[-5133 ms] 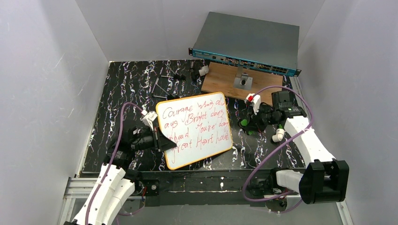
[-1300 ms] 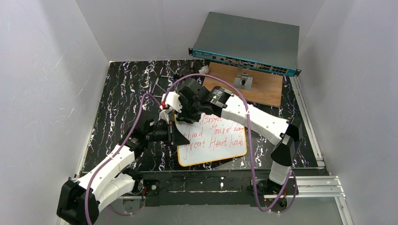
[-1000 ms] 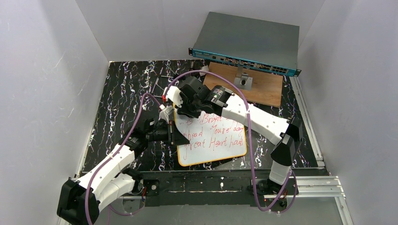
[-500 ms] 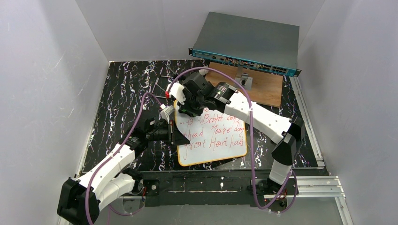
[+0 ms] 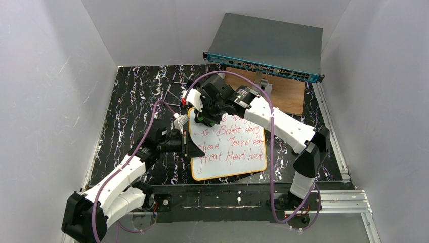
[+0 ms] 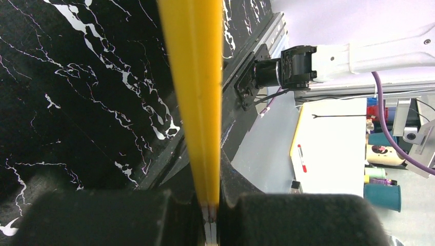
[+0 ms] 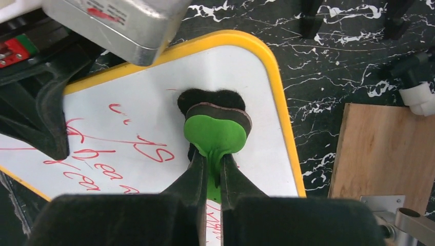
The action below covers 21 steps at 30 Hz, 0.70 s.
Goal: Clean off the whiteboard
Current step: Erase the whiteboard at the center of the board.
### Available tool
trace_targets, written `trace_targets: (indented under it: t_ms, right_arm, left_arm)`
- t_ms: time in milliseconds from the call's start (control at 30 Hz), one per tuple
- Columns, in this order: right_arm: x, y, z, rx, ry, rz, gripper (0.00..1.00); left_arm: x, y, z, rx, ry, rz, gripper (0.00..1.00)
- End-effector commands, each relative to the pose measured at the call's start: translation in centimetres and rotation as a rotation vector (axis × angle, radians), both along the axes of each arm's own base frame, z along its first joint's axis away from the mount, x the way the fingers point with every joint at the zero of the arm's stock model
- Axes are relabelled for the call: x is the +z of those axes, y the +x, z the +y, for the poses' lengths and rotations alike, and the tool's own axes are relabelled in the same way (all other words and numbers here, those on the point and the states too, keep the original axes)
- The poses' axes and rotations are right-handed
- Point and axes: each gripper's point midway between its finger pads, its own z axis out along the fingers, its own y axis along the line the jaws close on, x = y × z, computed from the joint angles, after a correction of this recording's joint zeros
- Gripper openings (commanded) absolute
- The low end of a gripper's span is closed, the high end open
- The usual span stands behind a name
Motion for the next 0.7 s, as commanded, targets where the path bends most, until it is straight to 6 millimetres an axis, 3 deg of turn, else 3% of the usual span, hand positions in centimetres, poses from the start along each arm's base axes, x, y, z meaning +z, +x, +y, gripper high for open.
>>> trace_targets:
  t_ms: [0, 100, 200, 433, 533, 667]
  right_arm:
    - [0.6, -1.2, 0.7, 0.009, 0.024, 0.025, 0.01]
    - [1.4, 2.0, 0.1, -0.139, 0.033, -0.066, 0.01]
    - [1.8, 3.9, -0.9, -0.230, 0.035, -0.118, 0.01]
    - [1.8, 5.3, -2.3, -0.280, 0.005, -0.179, 0.01]
    - [1.4, 3.9, -2.2, -0.200, -0.007, -0.133, 0.01]
    - [0.0, -1.5, -0.8, 0.047, -0.006, 0.033, 0.01]
  left_arm:
    - [2.7, 0.3, -0.7, -0.097, -0.040, -0.214, 0.00]
    - [2.8, 0.3, -0.7, -0.097, -0.040, -0.223, 0.00]
    - [2.8, 0.4, -0.7, -0.096, -0.037, -0.228, 0.00]
    - [2.5, 0.2, -0.5, -0.088, -0.019, -0.223, 0.00]
    - [2.4, 0.3, -0.5, -0.088, -0.016, -0.220, 0.00]
    - [2.4, 0.3, -0.5, -0.091, -0.015, -0.215, 0.00]
